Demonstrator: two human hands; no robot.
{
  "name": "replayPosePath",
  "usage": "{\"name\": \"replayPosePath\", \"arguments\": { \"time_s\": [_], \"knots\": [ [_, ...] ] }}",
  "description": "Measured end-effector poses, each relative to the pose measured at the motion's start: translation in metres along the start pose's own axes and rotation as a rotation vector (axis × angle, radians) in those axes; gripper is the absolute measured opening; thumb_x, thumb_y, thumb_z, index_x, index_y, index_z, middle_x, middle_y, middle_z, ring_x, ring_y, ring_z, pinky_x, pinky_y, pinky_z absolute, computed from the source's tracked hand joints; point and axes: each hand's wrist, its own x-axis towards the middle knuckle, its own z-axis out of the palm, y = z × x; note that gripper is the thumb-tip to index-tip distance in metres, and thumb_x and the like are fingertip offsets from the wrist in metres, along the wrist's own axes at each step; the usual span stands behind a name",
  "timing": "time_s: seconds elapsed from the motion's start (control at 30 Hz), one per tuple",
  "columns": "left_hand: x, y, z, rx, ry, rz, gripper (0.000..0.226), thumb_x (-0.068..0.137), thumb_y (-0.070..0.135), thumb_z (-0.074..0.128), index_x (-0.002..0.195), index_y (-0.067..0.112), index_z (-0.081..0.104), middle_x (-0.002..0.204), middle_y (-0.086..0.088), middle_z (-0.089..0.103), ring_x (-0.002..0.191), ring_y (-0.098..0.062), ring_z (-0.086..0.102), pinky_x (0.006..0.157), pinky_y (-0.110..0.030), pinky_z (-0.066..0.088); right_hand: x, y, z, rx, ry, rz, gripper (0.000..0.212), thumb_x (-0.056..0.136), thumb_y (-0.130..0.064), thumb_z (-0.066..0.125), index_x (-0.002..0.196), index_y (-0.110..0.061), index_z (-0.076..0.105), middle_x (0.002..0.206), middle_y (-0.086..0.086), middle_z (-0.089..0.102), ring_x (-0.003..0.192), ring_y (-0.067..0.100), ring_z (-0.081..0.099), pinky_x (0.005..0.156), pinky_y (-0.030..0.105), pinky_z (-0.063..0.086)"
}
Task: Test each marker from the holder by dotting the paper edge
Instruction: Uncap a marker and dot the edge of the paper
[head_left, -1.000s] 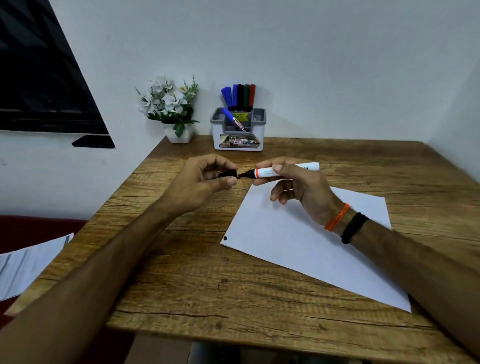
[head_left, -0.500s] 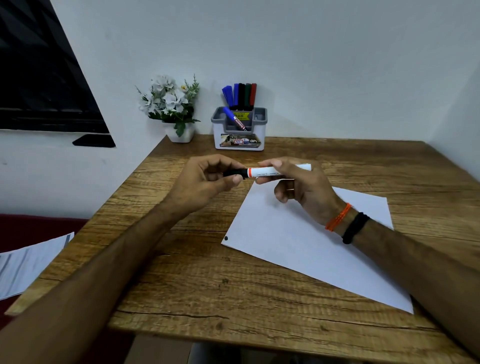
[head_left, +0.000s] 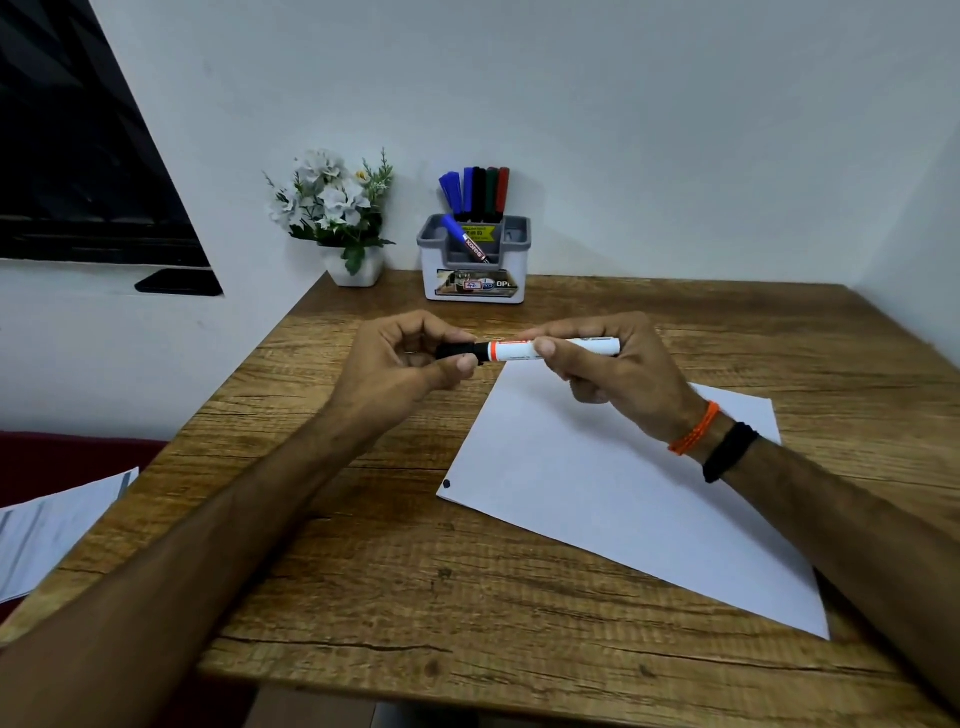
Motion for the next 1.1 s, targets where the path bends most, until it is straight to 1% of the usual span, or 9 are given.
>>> {"name": "replayPosePath", "arguments": {
  "time_s": [0.13, 0.33, 0.57, 0.67, 0.77, 0.83, 0.93, 1.0, 1.1],
  "knots": [
    [-0.002, -0.004, 0.005, 0.004, 0.009, 0.024, 0.022, 0.074, -0.012, 0.070, 0.082, 0.008, 0.065, 0.082, -0.008, 0.069, 0.066, -0.008, 0.067, 0.058, -0.019, 0.054, -0.001, 0.004, -0.001, 0.025, -0.053, -0.034, 0.026, 0.089, -0.013, 0.065, 0.110, 0.001, 0.070, 0.057, -0.003, 0.048, 0.049, 0.020, 0.032, 0.044, 0.022, 0.028],
    [-0.002, -0.007, 0.005, 0.037, 0.037, 0.045, 0.027, 0.070, -0.014, 0.072, 0.079, 0.011, 0.066, 0.088, -0.010, 0.069, 0.072, -0.009, 0.069, 0.060, -0.019, 0.055, -0.001, 0.010, 0.004, 0.037, -0.074, -0.071, 0.026, 0.088, -0.007, 0.063, 0.113, 0.002, 0.068, 0.058, 0.004, 0.045, 0.049, 0.020, 0.031, 0.045, 0.021, 0.030],
    [0.000, 0.006, 0.003, -0.030, 0.054, 0.018, 0.023, 0.068, 0.003, 0.076, 0.089, 0.006, 0.069, 0.084, -0.006, 0.073, 0.070, -0.010, 0.069, 0.062, -0.020, 0.055, 0.002, 0.005, -0.002, 0.089, -0.052, 0.041, 0.028, 0.088, -0.022, 0.066, 0.110, -0.006, 0.072, 0.066, 0.003, 0.060, 0.051, 0.014, 0.042, 0.046, 0.022, 0.034],
    [0.005, 0.009, -0.002, -0.134, 0.139, -0.069, 0.029, 0.064, 0.012, 0.076, 0.092, 0.009, 0.069, 0.080, -0.002, 0.074, 0.071, -0.011, 0.070, 0.062, -0.022, 0.056, 0.005, 0.005, 0.003, -0.012, -0.020, 0.074, 0.028, 0.087, -0.023, 0.067, 0.112, -0.011, 0.071, 0.079, 0.003, 0.073, 0.058, 0.013, 0.057, 0.050, 0.021, 0.043],
    [0.010, 0.009, -0.008, -0.177, 0.215, -0.113, 0.028, 0.067, 0.009, 0.077, 0.093, 0.009, 0.069, 0.082, -0.004, 0.074, 0.076, -0.014, 0.071, 0.060, -0.022, 0.056, 0.011, 0.007, 0.008, -0.159, -0.039, 0.126, 0.019, 0.087, -0.025, 0.070, 0.103, -0.017, 0.074, 0.087, 0.001, 0.077, 0.069, 0.009, 0.068, 0.059, 0.018, 0.048],
    [0.020, 0.014, -0.012, -0.169, 0.262, -0.096, 0.023, 0.073, 0.002, 0.076, 0.094, 0.009, 0.069, 0.083, -0.004, 0.075, 0.079, -0.016, 0.071, 0.065, -0.024, 0.058, 0.020, 0.005, 0.013, -0.291, -0.078, 0.126, 0.015, 0.086, -0.031, 0.072, 0.095, -0.020, 0.076, 0.082, -0.005, 0.076, 0.072, 0.005, 0.068, 0.067, 0.015, 0.048],
    [0.040, 0.030, -0.016, -0.125, 0.333, -0.024, 0.020, 0.077, -0.001, 0.075, 0.094, 0.008, 0.069, 0.075, 0.002, 0.075, 0.076, -0.012, 0.072, 0.067, -0.023, 0.058, 0.041, 0.000, 0.018, -0.393, -0.071, 0.132, 0.027, 0.082, -0.039, 0.074, 0.100, -0.020, 0.075, 0.087, -0.009, 0.076, 0.080, 0.001, 0.070, 0.076, 0.018, 0.052],
    [0.058, 0.041, -0.022, -0.054, 0.386, 0.027, 0.020, 0.077, 0.000, 0.075, 0.095, 0.007, 0.069, 0.068, 0.005, 0.073, 0.067, -0.006, 0.070, 0.061, -0.020, 0.056, 0.060, -0.001, 0.019, -0.431, 0.006, 0.155, 0.037, 0.079, -0.045, 0.075, 0.103, -0.017, 0.073, 0.091, -0.008, 0.075, 0.083, 0.003, 0.069, 0.074, 0.017, 0.051],
    [0.086, 0.050, -0.032, 0.137, 0.435, 0.109, 0.023, 0.075, 0.007, 0.080, 0.096, 0.009, 0.071, 0.076, -0.001, 0.072, 0.068, -0.007, 0.071, 0.062, -0.023, 0.057, 0.086, 0.001, 0.017, -0.602, 0.144, 0.129, 0.035, 0.080, -0.044, 0.075, 0.102, -0.017, 0.071, 0.092, -0.008, 0.071, 0.082, 0.003, 0.064, 0.066, 0.005, 0.042]
  ]
}}
